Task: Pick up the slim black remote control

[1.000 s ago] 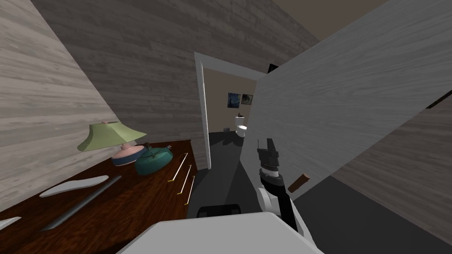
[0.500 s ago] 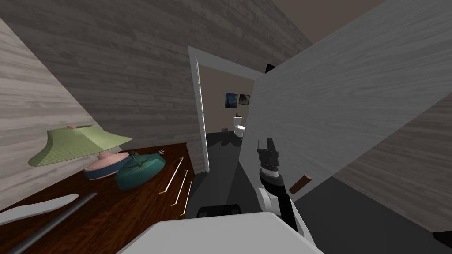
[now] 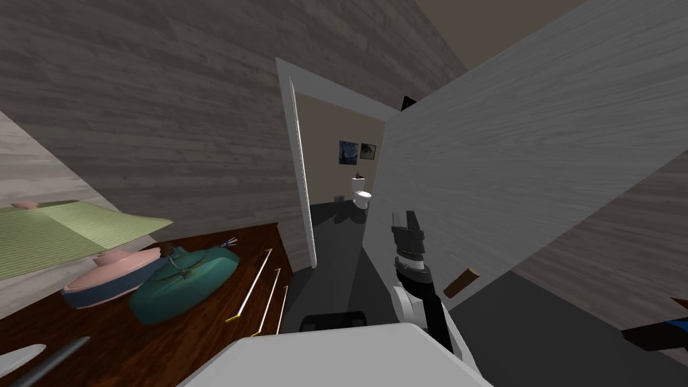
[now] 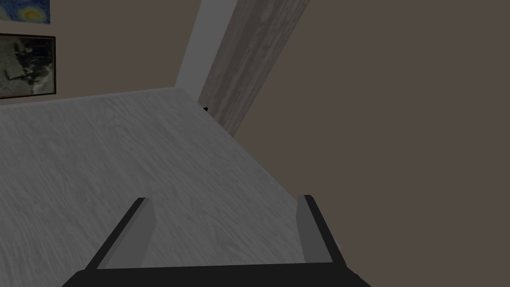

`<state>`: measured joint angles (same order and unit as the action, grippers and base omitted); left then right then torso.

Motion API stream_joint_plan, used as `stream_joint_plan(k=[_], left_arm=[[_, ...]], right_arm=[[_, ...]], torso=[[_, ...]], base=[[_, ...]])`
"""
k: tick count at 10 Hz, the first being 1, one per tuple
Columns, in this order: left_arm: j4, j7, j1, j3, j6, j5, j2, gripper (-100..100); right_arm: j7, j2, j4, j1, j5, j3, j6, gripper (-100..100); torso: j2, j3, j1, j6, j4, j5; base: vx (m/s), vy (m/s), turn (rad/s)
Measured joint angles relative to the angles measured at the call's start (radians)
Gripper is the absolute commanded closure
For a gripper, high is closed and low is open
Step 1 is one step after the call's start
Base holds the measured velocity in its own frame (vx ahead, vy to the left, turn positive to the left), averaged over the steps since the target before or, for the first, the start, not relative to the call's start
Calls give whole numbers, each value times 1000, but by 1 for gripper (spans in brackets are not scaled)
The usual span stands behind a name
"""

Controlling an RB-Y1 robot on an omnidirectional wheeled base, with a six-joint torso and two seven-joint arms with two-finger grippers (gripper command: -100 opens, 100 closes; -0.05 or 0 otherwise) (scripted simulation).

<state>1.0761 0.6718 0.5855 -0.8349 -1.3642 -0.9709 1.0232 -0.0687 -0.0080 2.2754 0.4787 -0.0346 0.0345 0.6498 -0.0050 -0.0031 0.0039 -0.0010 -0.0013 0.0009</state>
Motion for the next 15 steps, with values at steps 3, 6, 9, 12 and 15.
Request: stream_joint_plan(k=[3,6,9,12,15], left_arm=[[-67,37,-17,-4,-79,-35,16,-100],[-120,48,-33,-1,-116,-53,25,0],[-148,74,-53,10,-103,-39,22,-100],[-168,132,-75,24,-86,-18,8,-100],[-177,156,-85,29,-78,-9,2,100]], right_arm=[[0,0,0,0,0,0,0,0],[0,0,0,0,0,0,0,0],[0,0,0,-1,0,0,0,0],[0,0,0,-1,0,0,0,0],[0,0,0,0,0,0,0,0]], torso=[[0,0,0,0,0,0],[5,3,-2,0,1,0],[15,9,-5,1,3,-1],[19,11,-4,-1,5,-1],[11,7,-3,-2,3,0]], base=[[93,72,-101],[31,43,-26],[-141,5,-258],[-176,8,-222],[-31,-2,-20]])
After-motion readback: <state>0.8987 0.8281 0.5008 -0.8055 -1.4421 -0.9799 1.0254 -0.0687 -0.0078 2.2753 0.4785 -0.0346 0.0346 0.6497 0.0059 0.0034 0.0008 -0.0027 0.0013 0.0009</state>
